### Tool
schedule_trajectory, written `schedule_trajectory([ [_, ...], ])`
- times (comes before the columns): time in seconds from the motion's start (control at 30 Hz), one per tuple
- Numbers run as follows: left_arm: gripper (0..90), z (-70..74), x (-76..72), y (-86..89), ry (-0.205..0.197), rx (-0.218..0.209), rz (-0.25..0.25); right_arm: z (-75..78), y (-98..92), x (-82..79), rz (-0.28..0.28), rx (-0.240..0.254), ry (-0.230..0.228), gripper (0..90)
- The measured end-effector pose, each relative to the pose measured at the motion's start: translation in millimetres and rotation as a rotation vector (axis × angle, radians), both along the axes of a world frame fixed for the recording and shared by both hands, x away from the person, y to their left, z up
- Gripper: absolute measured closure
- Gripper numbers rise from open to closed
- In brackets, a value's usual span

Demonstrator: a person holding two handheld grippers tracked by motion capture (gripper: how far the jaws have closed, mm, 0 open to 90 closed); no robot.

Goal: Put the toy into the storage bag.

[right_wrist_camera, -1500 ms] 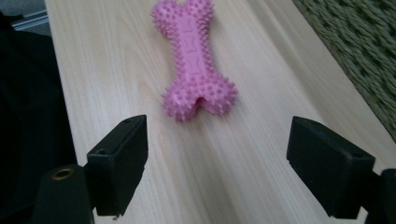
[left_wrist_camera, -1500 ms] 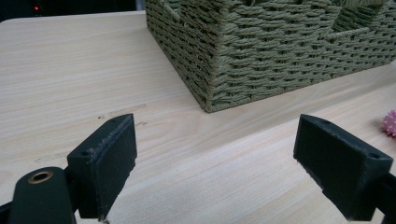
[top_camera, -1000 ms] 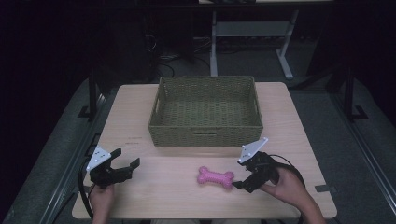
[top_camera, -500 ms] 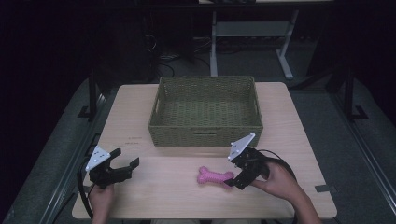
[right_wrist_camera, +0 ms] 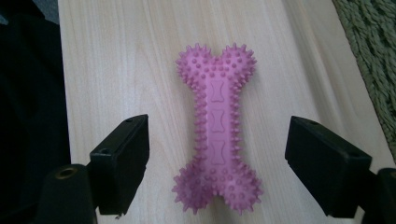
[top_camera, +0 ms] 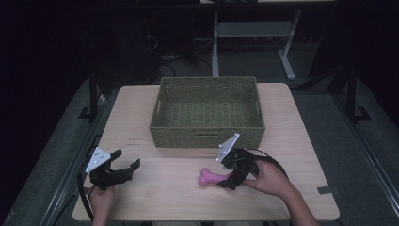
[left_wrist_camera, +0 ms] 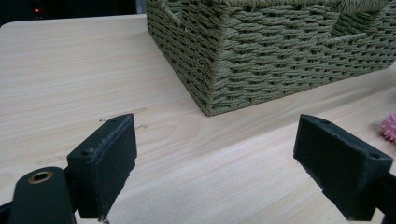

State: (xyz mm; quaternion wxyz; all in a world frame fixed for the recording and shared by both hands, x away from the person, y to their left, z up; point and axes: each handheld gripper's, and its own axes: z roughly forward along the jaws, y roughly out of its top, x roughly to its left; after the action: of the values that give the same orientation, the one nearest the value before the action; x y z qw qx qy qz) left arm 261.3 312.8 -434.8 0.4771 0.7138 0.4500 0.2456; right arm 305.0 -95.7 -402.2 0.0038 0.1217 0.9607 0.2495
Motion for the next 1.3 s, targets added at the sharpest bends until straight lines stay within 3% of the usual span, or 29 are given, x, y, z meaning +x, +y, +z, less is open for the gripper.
schedule_trajectory([
  [0.27, 12.8, 0.1, 0.1, -0.2, 0.001, 0.003, -0.003, -7.0, 9.5, 5.3, 0.011, -0.018, 0.013, 26.0],
  [0.57, 12.8, 0.0, 0.2, -0.2, 0.002, 0.001, -0.002, -18.0, 20.7, 8.2, 0.023, -0.071, 0.025, 34.4],
  [1.3, 12.8, -0.3, 0.4, 0.4, 0.005, -0.005, -0.001, -29.8, 29.9, 9.3, 0.055, -0.137, 0.029, 49.8],
])
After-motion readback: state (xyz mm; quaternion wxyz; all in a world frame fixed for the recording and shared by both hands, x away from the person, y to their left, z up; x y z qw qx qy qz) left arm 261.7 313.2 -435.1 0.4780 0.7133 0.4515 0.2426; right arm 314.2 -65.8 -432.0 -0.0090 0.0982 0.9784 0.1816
